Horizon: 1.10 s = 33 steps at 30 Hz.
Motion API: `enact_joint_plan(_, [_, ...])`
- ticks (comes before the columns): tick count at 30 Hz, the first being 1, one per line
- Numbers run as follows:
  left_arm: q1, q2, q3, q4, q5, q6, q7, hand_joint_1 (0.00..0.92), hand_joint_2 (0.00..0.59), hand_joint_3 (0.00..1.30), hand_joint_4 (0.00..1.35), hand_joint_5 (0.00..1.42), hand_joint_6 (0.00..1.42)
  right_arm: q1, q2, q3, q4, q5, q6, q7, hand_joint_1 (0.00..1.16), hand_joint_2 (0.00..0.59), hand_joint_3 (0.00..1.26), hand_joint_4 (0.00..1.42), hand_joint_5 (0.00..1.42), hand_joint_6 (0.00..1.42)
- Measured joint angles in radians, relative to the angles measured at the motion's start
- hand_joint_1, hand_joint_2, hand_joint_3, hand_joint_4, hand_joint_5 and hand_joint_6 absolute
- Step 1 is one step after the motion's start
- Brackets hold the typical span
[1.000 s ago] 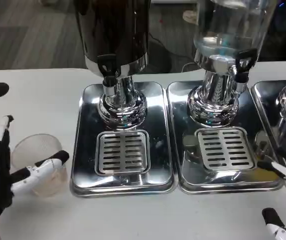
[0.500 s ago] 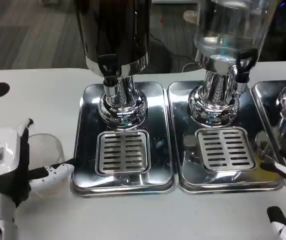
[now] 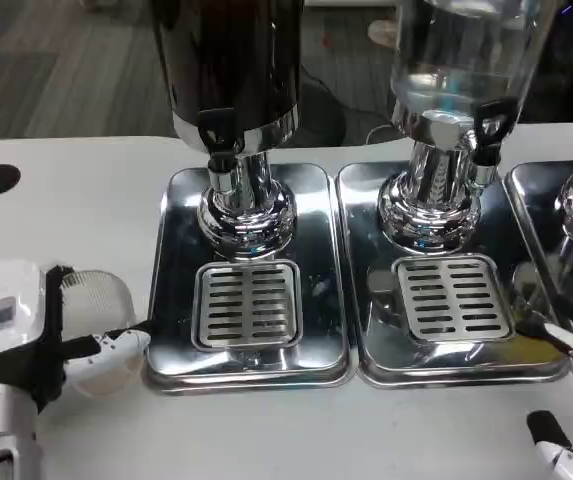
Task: Grasp the cup under the faucet to collect the drink, then remove the cup.
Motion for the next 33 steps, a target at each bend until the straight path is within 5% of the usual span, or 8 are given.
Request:
enact_joint_plan(8, [0.001, 0.001, -0.011, 0.014, -0.007, -0.008, 0.078, 0.353, 0.110, 0.61, 0.70, 0.88, 0.86, -0.010, 0.000, 0.021, 0.010, -0.002, 0.000, 0.004, 0.49, 0.406, 0.19, 0.01, 0.00, 0.00])
enact_joint_plan(22, [0.063, -0.001, 0.009, -0.051, -0.024, -0.035, 0.145, 0.354, 0.108, 0.64, 0.71, 0.90, 0.88, -0.015, 0.006, 0.045, 0.017, -0.015, 0.000, 0.004, 0.49, 0.402, 0.18, 0.01, 0.00, 0.00])
enact_joint_plan(33, [0.072, -0.054, 0.032, -0.141, -0.052, -0.041, 0.158, 0.353, 0.104, 0.63, 0.71, 0.90, 0.89, -0.001, 0.005, 0.046, 0.025, -0.013, -0.025, 0.005, 0.49, 0.397, 0.18, 0.01, 0.00, 0.00])
